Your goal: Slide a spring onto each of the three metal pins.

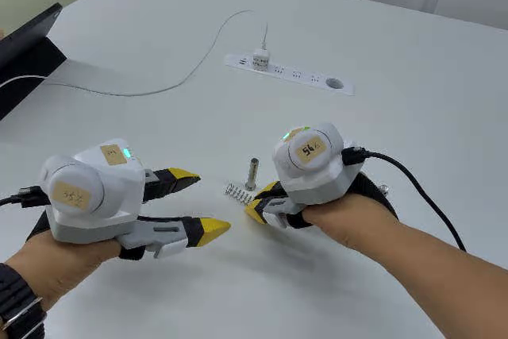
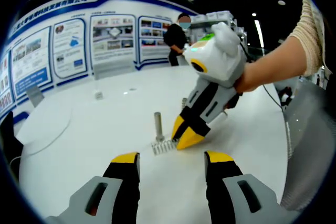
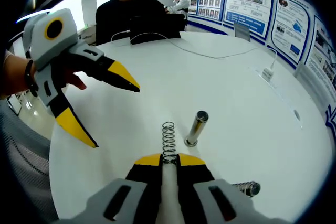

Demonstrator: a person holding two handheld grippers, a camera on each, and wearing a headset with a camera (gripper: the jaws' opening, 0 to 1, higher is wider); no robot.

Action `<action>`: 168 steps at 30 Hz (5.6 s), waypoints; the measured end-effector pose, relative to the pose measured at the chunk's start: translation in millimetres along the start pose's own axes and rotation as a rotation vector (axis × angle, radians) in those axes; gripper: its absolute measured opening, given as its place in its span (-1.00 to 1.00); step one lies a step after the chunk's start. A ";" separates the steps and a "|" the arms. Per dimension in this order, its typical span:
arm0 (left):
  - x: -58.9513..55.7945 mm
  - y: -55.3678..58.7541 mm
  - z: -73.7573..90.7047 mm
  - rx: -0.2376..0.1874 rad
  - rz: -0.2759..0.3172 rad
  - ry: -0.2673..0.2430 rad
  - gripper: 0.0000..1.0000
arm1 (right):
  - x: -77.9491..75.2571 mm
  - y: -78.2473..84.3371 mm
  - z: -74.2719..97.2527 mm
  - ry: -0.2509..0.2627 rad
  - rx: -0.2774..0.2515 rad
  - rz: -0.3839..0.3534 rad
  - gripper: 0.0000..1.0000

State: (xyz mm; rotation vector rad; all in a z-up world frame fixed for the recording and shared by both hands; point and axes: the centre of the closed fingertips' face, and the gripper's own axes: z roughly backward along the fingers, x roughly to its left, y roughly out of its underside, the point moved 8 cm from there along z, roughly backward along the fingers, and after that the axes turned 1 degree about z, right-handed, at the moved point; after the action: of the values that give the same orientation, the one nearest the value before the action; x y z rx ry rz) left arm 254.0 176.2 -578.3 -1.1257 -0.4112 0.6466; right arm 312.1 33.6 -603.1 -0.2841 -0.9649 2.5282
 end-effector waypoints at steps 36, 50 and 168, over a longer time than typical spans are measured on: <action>-17.9 -4.2 -10.8 0.036 -0.144 0.094 -0.32 | 24.7 -18.0 57.2 -0.193 0.050 0.309 -0.78; -24.5 -6.5 -13.4 0.031 -0.205 0.130 -0.65 | 30.7 -21.6 61.2 -0.219 0.083 0.363 -0.78; -4.4 -3.5 -3.1 -0.032 -0.018 -0.003 0.11 | -29.7 -86.1 69.0 -0.047 -0.058 0.270 -0.78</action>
State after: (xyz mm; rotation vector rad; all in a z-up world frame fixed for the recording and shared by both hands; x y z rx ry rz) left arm 253.5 170.2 -576.2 -1.1501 -0.4352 0.6279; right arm 342.4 37.5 -493.0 -0.3978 -1.0830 2.7638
